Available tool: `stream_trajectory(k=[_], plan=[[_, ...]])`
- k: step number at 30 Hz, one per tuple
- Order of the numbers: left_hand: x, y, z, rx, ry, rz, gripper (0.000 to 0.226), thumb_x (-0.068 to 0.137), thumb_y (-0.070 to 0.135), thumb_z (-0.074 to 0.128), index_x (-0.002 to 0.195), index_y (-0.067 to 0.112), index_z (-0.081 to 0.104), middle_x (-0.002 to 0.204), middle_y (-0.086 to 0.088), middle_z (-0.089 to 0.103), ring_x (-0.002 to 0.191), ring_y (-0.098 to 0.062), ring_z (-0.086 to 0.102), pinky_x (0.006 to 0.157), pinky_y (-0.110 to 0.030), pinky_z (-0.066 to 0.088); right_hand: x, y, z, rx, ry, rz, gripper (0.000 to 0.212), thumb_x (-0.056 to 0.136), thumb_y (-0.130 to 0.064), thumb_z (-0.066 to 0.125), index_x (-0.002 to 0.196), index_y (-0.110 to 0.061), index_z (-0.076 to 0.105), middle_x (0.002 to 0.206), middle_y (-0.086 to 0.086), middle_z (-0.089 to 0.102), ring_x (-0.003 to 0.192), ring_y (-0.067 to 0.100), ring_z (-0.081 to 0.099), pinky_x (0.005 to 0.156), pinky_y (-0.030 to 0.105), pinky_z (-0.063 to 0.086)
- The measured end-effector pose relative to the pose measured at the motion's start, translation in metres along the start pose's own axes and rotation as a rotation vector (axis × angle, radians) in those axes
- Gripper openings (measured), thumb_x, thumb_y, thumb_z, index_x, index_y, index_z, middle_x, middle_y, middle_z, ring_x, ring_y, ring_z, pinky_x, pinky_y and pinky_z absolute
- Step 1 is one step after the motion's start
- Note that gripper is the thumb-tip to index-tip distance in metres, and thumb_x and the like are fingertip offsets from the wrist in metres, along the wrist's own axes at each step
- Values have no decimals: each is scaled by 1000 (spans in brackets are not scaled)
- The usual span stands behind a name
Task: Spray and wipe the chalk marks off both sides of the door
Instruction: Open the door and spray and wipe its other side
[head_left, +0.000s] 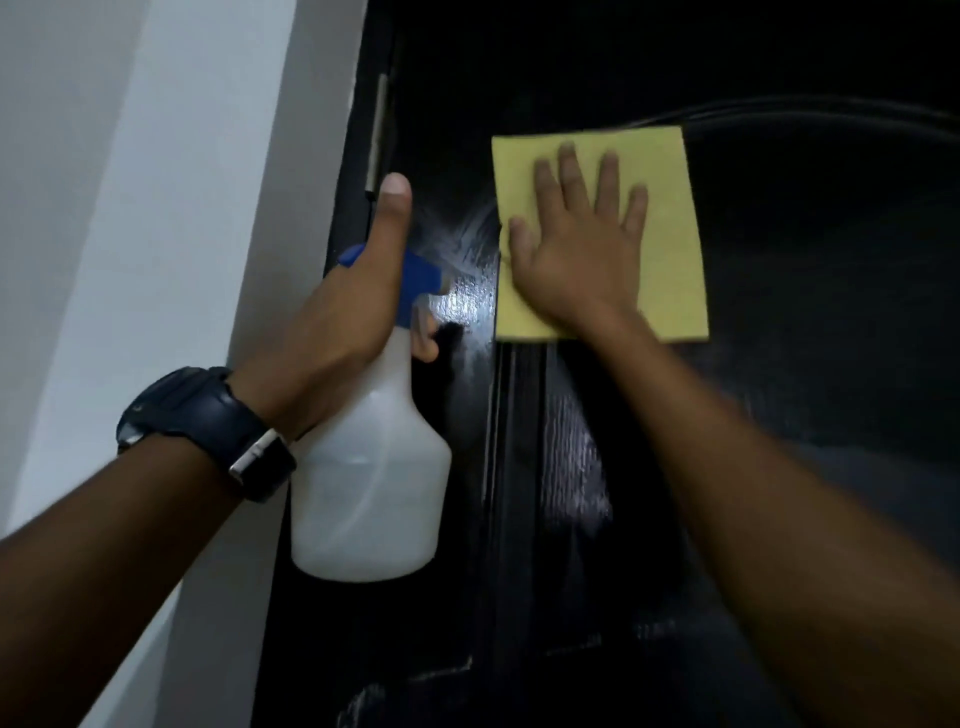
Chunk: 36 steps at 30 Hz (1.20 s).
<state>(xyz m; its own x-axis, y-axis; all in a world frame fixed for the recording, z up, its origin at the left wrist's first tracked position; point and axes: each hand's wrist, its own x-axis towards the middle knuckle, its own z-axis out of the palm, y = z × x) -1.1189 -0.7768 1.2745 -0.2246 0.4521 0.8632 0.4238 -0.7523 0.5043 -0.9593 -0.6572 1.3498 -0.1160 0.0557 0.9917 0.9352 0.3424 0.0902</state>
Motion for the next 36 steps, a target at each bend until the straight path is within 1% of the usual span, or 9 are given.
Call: stream_trajectory(k=[8,12,15,19,22,26,30,33,36], plan=[[-22,7,23,-53,-42,-68,83,86,87,21,62,31,78,59,-7,67,60,-24,69,66,-37,49,-283,-22,7,19,-125,-25,73,94,-52,48,159,-28,26,169,-4,12,155,35,8,115,68,15],[-17,26,28,-26,-66,-121,105,66,103,23,81,16,79,73,-15,71,77,-34,71,78,-49,53,-244,11,-6,-13,-133,-73,81,91,-66,46,160,-30,21,168,-11,8,155,36,0,115,72,8],[-10,38,28,-46,-20,-82,106,49,110,29,83,22,79,85,-18,71,91,-41,70,94,-63,50,-188,38,-13,-40,-107,10,84,94,-71,36,162,-26,12,169,-11,2,155,33,-9,115,73,3],[-16,46,43,-43,-63,-36,90,77,95,25,84,22,76,67,-5,69,69,-24,69,80,-46,55,-181,43,-17,7,-85,106,85,98,-69,31,162,-19,7,169,-5,-4,155,30,-11,118,68,3],[-22,44,59,-40,-99,-23,87,89,85,19,93,18,75,62,-3,66,59,-17,67,66,-35,47,-215,46,-15,35,-38,152,85,97,-69,35,162,-19,11,170,0,-4,155,35,5,119,65,9],[-24,45,71,-47,-86,-25,96,85,87,18,99,11,75,65,-4,69,61,-17,69,72,-37,50,-217,49,-13,55,35,113,85,95,-69,42,162,-28,9,169,5,-6,152,44,9,120,64,12],[-26,40,83,-28,-80,-23,103,72,99,20,76,13,75,69,-9,72,76,-30,73,88,-54,54,-214,50,-12,54,10,100,77,98,-66,37,161,-29,15,169,7,-5,153,44,-6,120,65,7],[-27,41,89,-30,-72,-45,102,63,105,20,65,18,73,73,-13,73,81,-33,72,91,-55,54,-208,53,-9,83,18,106,61,103,-50,32,156,-21,33,168,6,13,154,37,-4,119,66,9],[-25,44,96,-45,-75,-39,99,68,102,20,65,20,75,71,-11,74,75,-27,73,89,-49,54,-199,59,-13,403,97,159,55,102,-34,30,154,-19,33,167,-1,20,156,21,2,123,58,1]])
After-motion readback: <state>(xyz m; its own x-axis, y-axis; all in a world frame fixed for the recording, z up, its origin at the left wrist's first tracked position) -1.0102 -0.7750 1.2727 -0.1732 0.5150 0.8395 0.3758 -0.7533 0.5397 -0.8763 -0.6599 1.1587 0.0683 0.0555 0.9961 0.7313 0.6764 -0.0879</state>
